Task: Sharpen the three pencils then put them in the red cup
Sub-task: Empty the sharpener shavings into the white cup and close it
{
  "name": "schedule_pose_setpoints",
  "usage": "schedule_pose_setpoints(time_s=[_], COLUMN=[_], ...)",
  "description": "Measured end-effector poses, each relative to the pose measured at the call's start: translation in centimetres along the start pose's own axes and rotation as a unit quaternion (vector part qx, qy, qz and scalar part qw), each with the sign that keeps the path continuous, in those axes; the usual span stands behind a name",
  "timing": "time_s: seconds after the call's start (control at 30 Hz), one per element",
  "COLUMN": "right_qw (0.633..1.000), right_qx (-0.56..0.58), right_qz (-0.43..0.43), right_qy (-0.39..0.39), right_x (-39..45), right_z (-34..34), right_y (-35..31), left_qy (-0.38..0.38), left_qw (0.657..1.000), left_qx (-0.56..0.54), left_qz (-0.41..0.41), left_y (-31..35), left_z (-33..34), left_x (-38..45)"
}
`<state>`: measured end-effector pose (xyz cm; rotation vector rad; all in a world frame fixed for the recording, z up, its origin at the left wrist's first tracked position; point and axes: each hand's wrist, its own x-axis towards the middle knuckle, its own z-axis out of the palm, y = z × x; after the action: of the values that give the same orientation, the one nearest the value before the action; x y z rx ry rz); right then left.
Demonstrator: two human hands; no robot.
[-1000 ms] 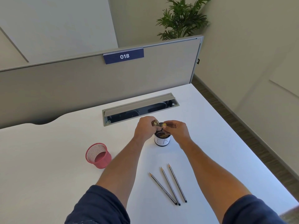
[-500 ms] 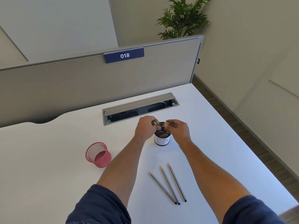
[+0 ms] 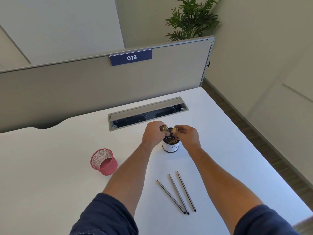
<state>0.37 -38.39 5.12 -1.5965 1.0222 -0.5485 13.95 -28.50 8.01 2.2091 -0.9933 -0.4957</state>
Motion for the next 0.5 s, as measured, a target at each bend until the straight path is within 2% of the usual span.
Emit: schedule_pose_setpoints(time_s=[0.13, 0.23, 0.33, 0.43, 0.5], right_qw=[1.000, 1.000, 1.000, 1.000, 0.999], right_qx=[-0.016, 0.015, -0.011, 0.027, 0.011], right_qz=[-0.014, -0.007, -0.015, -0.001, -0.006], right_qy=[-0.018, 0.001, -0.026, -0.009, -0.030], right_x=[-0.04, -0.12, -0.08, -0.08, -0.17], right_z=[0.07, 0.02, 0.00, -0.15, -0.10], right_y=[-0.09, -0.17, 0.17, 0.03, 0.04], left_qy=[-0.002, 0.004, 0.005, 0.006, 0.005], left_qw=[1.000, 1.000, 1.000, 1.000, 1.000], left_qx=[0.003, -0.001, -0.001, -0.005, -0.003], left_qz=[0.001, 0.004, 0.004, 0.001, 0.003], left_y=[-0.12, -0.19, -0.21, -0.12, -0.11], left_z=[-0.08, -0.07, 0.01, -0.01, 0.00], left_x=[-0.04, -0.13, -0.08, -0.01, 0.03])
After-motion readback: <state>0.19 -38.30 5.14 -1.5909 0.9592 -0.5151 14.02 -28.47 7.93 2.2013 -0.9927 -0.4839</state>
